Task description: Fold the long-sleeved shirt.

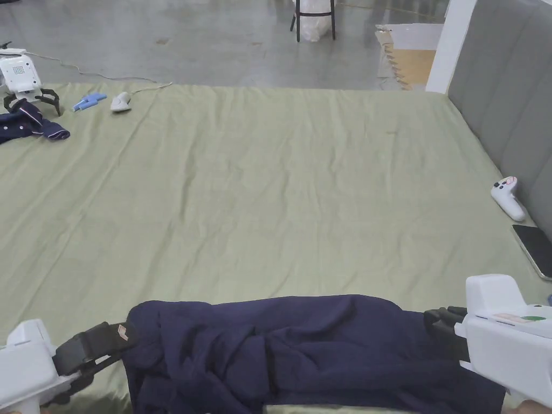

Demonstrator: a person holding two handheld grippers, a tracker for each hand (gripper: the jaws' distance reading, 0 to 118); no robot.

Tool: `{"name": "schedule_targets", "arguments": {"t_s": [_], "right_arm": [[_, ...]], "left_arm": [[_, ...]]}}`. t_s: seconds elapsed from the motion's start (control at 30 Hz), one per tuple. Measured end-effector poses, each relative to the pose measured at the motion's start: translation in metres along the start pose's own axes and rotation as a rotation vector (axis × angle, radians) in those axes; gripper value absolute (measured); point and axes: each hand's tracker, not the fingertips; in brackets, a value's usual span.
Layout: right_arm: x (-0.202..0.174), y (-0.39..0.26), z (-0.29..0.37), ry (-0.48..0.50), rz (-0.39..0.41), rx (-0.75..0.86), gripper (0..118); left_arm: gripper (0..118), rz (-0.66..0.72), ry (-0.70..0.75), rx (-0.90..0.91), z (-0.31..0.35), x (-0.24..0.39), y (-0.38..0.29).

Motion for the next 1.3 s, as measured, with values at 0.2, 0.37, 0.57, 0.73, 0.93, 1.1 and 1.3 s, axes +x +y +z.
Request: {"name": "schedule_targets", "arguments": {"t_s": [0.2, 0.37, 0.57, 0.73, 0.93, 1.1, 1.3], "right_arm": [[-0.01, -0.008, -0.004, 0.013, 0.036, -0.045, 0], [-0.015, -0.013, -0.005, 0.019, 0.039, -0.054, 0], [-0.014, -0.014, -0.004, 0.004, 0.034, -0.053, 0], [-0.013, -0.016, -0.005, -0.003, 0.025, -0.049, 0], [-0.013, -0.016, 0.002, 0.012, 0.011, -0.038, 0], [-0.008, -0.018, 0.005, 0.002, -0.002, -0.03, 0], [-0.003, -0.018, 0.005, -0.007, -0.007, -0.027, 0]], "left_arm": [[109, 0.195, -0.125, -0.06, -0.047, -0.054, -0.007], [110, 0.306, -0.406, -0.089, -0.073, -0.049, -0.007], [109, 0.051, -0.232, -0.104, -0.097, 0.01, -0.019], [30, -0.361, 0.112, -0.093, -0.105, 0.043, -0.022], [30, -0.293, 0.034, -0.046, -0.097, 0.051, -0.004], [30, -0.287, 0.047, -0.001, -0.083, 0.038, 0.013], [30, -0.272, 0.158, 0.117, -0.04, 0.007, 0.048]]}}
